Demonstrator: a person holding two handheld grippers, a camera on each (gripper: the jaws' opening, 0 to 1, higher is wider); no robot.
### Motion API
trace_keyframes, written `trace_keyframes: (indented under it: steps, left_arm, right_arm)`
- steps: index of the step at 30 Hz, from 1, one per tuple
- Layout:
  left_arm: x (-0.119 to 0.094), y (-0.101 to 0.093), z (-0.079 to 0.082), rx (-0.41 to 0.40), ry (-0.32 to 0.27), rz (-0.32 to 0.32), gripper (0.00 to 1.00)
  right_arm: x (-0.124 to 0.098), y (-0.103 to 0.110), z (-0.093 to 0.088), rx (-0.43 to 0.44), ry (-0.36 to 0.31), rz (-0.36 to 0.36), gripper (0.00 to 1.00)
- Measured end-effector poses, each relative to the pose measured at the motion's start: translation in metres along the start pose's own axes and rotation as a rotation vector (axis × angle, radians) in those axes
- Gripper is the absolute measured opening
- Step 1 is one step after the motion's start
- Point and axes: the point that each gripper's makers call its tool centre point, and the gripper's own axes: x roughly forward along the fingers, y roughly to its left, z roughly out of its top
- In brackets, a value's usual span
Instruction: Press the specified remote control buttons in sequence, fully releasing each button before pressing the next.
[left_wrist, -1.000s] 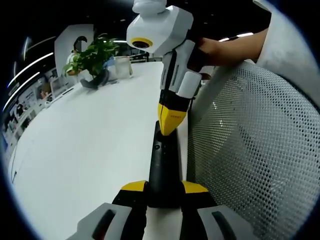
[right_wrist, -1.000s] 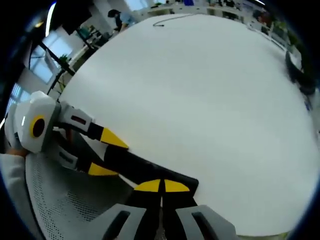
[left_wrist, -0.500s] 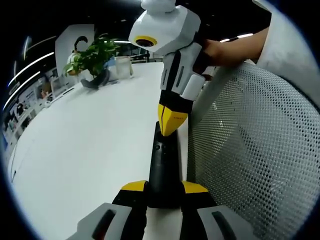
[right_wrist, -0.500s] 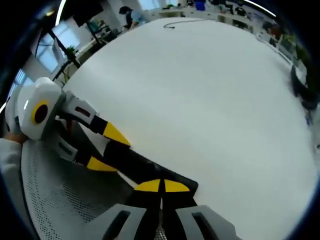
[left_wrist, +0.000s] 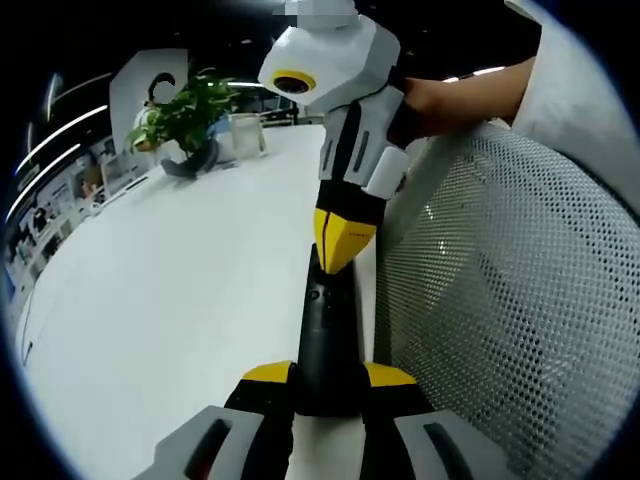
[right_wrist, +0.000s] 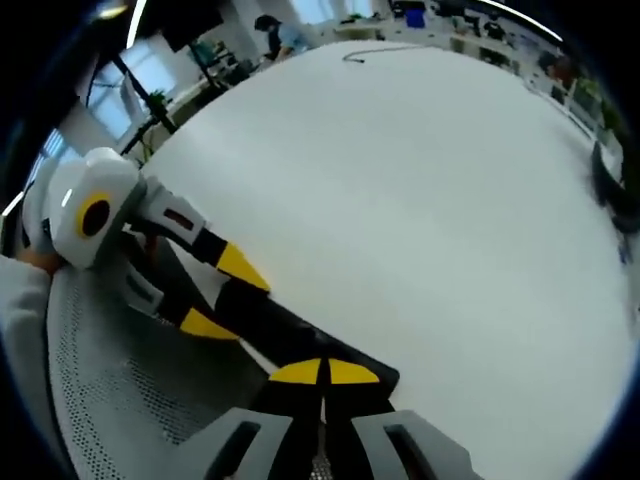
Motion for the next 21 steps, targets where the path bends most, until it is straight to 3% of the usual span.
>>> trace_keyframes:
  steps: [5,17,21]
  left_arm:
    - [-0.0003,0.0005,0.0000,-0.001,0.000,0.000,0.25]
    - [0.0001,0.0009,0.0002,-0.003,-0.001,0.001,0.25]
    - [0.0003,0.0009,0.0004,-0.001,-0.001,0.000,0.25]
  right_arm:
    - [-0.0004,-0.0009,0.0004,0.014,-0.003,0.007,0.00]
    - [0.0015,0.0010,0.0001,-0.094,0.003,-0.034,0.00]
    - [0.0012,-0.0010,0.0007,-0.067,0.000,-0.030,0.00]
